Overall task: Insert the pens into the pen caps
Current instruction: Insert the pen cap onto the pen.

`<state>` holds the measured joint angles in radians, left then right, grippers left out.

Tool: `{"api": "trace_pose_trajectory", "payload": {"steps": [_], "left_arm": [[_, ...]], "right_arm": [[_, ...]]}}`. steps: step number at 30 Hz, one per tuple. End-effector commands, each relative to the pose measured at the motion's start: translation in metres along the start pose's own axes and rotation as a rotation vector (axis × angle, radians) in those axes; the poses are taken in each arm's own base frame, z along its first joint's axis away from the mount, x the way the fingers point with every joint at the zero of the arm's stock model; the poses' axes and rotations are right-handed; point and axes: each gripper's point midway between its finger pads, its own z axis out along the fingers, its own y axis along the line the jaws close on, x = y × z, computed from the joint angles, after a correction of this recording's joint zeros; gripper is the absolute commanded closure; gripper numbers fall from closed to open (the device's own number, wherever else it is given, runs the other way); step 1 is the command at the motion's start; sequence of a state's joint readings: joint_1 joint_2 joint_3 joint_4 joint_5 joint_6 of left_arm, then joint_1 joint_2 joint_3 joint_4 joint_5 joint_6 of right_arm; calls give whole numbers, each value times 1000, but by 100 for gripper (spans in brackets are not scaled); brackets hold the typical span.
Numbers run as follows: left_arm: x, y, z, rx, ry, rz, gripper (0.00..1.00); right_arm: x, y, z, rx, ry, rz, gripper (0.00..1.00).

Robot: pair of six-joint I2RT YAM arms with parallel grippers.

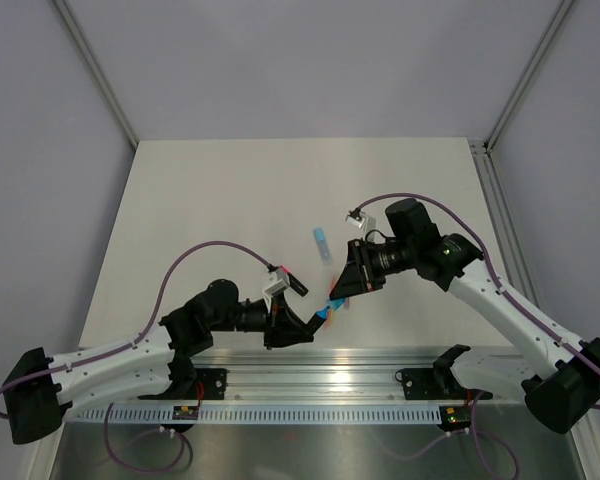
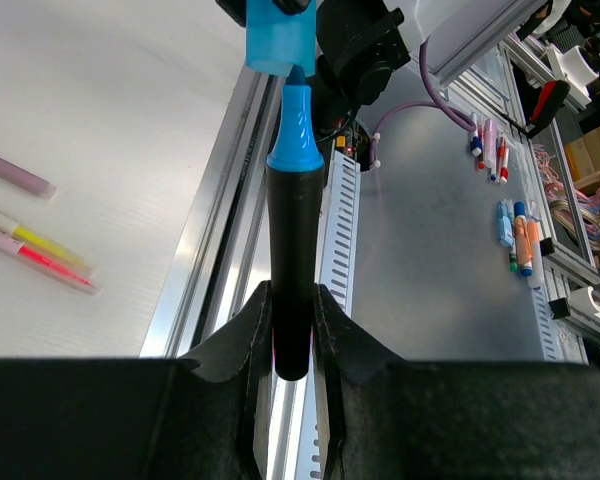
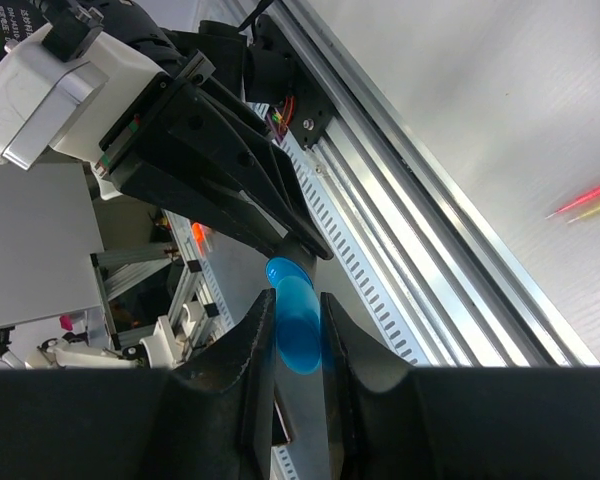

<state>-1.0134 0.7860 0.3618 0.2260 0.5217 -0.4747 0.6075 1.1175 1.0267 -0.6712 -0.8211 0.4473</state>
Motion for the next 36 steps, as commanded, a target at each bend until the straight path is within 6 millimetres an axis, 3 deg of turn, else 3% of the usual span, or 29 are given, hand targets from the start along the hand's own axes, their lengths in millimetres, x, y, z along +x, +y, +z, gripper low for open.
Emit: {"api": "trace_pose_trajectory", "payload": {"steps": [1,18,25,36], "left_arm": [[-32,-23,2,87,-79,72,100],[-38,-44,3,198,-90,65,100],[-41,-51,0,233,-100,70,100],[-46,-35,3,136,-122,67,100]], "right_arm": [[-7,15,-3,-24,-23,-89,91],[-1,31,-8,-106,-47,-193,92],[12,34,-7,-137,-14,-211,93],[18,32,-9,-96,-23,-207,94]]}}
